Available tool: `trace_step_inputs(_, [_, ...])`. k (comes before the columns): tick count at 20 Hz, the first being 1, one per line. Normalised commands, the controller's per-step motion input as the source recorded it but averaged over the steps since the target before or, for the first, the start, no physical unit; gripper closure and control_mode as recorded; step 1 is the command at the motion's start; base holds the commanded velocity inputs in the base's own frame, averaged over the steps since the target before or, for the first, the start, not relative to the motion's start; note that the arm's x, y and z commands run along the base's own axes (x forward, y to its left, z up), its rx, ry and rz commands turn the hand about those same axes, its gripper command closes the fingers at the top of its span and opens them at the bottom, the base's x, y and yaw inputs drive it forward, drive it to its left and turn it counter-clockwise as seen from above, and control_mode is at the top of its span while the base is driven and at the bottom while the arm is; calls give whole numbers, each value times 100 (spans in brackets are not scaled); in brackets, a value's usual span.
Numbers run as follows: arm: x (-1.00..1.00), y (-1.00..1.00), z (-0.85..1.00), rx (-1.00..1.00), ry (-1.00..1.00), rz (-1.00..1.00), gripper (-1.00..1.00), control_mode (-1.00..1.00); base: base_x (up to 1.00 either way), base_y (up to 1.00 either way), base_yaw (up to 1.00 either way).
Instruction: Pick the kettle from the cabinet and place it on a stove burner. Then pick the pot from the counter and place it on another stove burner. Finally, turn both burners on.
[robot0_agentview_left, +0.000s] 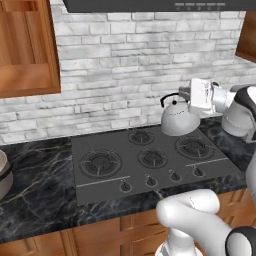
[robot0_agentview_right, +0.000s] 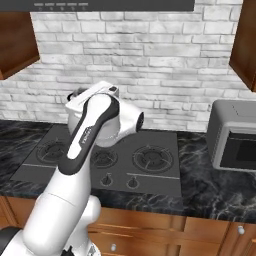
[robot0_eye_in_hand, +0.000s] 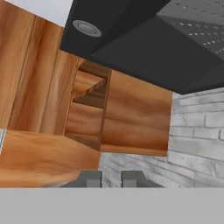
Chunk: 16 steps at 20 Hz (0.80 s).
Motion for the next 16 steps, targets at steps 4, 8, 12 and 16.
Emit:
trace_step_inputs(4, [22,0,-17,2,0,13,100,-100,0,0,0])
trace_step_inputs(8, [13,-1,-5,1,0,11,100,-100,0,0,0])
trace_step_inputs(12, [11,0,-1,0,0,6,100,-100,0,0,0])
trace_step_inputs(16, [20,0,-5,0,0,4,100,-100,0,0,0])
